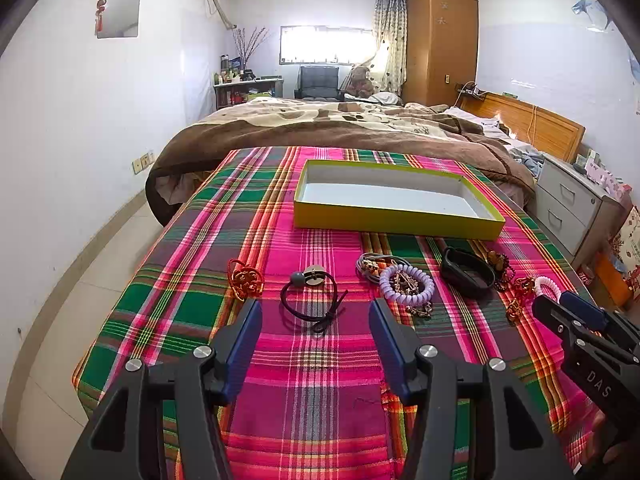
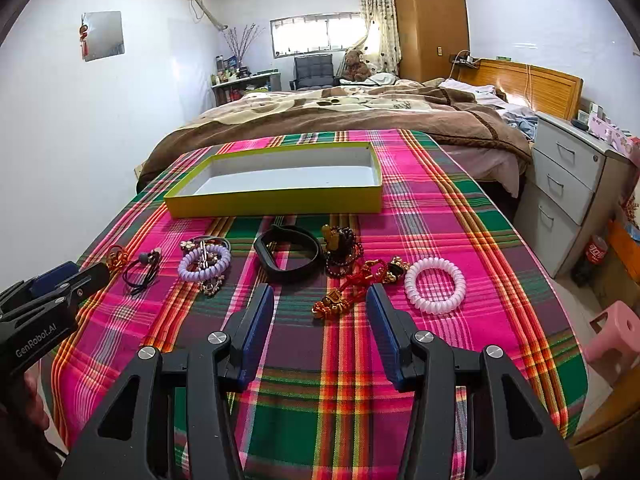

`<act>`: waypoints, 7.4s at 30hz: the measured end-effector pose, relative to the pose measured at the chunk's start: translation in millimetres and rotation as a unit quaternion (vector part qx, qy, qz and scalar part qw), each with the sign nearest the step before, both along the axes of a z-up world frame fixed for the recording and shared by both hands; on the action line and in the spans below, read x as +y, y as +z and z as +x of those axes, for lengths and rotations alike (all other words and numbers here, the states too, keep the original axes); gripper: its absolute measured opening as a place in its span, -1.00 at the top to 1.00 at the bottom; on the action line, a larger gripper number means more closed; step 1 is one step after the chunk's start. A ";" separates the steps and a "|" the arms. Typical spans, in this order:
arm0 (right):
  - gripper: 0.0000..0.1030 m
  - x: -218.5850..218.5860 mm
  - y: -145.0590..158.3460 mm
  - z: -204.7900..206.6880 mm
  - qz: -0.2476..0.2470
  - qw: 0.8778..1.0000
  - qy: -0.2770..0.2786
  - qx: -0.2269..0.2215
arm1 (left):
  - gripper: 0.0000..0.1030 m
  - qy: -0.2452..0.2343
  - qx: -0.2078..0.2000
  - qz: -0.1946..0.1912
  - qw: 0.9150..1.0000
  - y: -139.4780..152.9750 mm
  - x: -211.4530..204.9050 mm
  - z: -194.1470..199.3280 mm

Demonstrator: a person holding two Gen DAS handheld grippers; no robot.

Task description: Organize jewelry

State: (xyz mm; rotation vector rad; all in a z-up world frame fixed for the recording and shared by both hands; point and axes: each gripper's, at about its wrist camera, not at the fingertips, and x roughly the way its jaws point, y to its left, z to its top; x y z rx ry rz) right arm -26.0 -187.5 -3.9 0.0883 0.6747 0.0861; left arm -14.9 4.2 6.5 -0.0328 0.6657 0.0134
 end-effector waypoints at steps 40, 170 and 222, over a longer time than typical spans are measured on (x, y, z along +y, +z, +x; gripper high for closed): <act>0.05 0.0 0.0 1.1 0.002 1.000 0.002 -0.001 | -0.07 0.004 0.007 -0.010 1.000 -0.8 3.9 0.4; 0.80 -23.1 -23.0 266.5 -0.044 0.991 0.009 0.127 | 0.66 -0.086 0.135 -0.070 0.985 -35.7 10.0 293.8; 0.03 -69.9 4.1 81.3 0.038 0.998 -0.014 0.055 | 0.06 -0.067 0.039 -0.140 0.987 4.3 78.9 79.4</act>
